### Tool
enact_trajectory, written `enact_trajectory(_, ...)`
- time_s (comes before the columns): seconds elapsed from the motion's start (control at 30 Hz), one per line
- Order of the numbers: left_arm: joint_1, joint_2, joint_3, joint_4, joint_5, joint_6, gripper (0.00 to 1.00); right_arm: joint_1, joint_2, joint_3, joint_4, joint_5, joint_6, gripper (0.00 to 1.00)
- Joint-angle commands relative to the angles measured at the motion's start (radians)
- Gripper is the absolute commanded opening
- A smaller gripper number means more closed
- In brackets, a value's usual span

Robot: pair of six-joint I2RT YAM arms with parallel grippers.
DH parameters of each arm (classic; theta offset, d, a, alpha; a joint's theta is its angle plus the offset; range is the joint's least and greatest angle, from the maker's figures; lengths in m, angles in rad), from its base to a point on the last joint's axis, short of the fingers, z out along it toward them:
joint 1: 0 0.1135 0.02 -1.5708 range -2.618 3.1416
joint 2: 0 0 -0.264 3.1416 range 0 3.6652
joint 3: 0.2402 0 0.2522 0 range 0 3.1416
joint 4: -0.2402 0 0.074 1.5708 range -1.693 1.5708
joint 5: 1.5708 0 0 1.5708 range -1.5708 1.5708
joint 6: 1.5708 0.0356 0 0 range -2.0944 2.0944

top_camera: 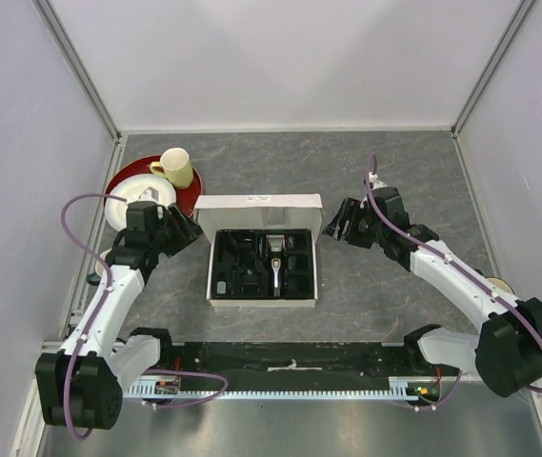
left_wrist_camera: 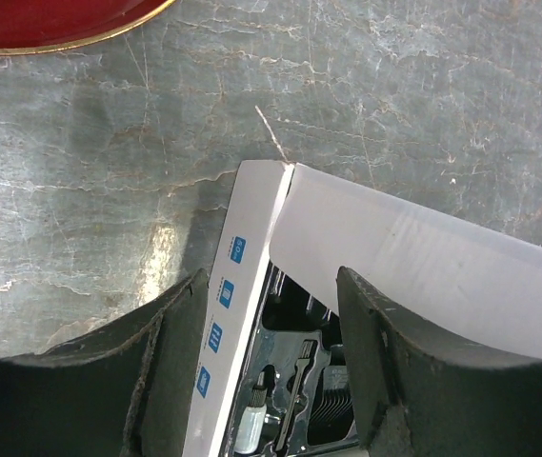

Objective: Sort the hair-cutting tools

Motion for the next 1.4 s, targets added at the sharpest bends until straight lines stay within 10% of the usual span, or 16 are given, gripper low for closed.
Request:
enact_trajectory(0.0,-0.001,-0.03,-0.023,0.019,0.029,-0.029,0.63,0.049,-0.024,-0.02,0.072,-0.055,-0.004,0.68)
enact_trajectory(0.57,-0.001,-0.046,-0.065,0.051,0.095,-0.021,0.59,0.094,-0.038,-0.067,0.082,-0.028,0.042,0.67)
enact_trajectory(1.07,-0.001,-0.036,-0.072,0.056,0.076,-0.017,0.58,0.092,0.003,0.144,-0.162,0.357,0.037,0.66)
enact_trajectory(1.37,-0.001,-0.019,-0.072,0.066,0.101,-0.012,0.58,0.097,0.078,0.192,-0.042,0.169,-0.013,0.65)
